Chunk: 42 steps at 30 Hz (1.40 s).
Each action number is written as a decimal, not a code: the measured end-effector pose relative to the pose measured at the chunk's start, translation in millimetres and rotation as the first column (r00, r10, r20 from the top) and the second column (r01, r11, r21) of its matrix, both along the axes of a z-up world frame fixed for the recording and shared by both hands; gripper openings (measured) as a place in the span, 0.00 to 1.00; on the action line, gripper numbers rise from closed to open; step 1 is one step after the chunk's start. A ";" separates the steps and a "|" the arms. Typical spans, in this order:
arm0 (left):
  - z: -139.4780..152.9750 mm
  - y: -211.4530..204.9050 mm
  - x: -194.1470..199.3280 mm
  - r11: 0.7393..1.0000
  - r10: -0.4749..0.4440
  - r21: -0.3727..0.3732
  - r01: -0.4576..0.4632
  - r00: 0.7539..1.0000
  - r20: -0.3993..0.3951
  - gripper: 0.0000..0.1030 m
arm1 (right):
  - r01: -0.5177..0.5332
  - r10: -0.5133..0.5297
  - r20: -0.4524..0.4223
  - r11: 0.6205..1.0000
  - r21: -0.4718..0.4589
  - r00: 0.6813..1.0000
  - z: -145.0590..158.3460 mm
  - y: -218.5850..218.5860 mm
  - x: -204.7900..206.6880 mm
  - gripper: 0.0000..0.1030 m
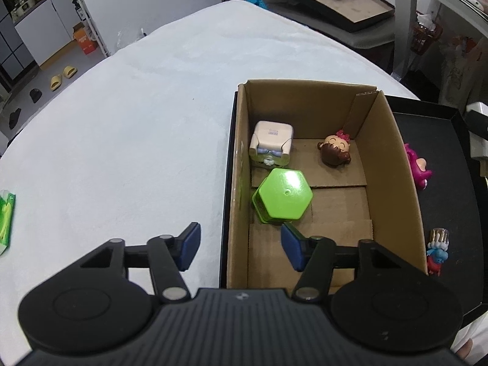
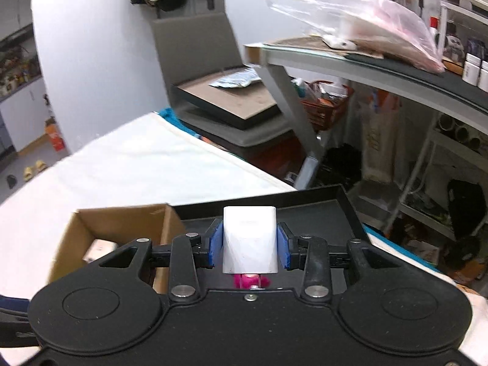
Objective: Organize rigid objects
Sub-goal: 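Carry the charger plug with the right gripper over the box while the left gripper grips the box wall, then lower the charger plug into the box and open the right gripper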
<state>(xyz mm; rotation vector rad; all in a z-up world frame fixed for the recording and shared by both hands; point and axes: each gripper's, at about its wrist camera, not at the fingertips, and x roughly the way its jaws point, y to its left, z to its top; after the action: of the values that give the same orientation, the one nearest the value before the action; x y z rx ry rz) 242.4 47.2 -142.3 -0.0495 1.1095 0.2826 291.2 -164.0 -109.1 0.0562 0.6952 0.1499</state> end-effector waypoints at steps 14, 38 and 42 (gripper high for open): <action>-7.4 11.0 3.6 0.998 -0.005 -0.061 0.006 1.000 0.028 0.25 | -0.137 0.137 0.023 0.990 0.029 0.990 7.2 39.6 -10.7 0.35; -20.0 40.8 0.0 0.983 0.013 -0.185 -0.006 0.999 0.034 0.08 | -0.273 0.272 -0.021 0.962 -0.029 0.962 -17.3 114.5 -5.8 0.35; -19.9 44.2 -0.1 0.979 0.015 -0.203 -0.008 0.999 0.034 0.08 | -0.280 0.279 -0.021 0.960 -0.029 0.960 -20.2 121.8 -3.6 0.35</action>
<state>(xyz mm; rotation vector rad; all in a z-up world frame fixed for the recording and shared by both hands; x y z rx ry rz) 242.3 91.4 -162.2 -0.2412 1.1000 0.1774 287.5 -42.2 -129.3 -0.0724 0.7201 0.4105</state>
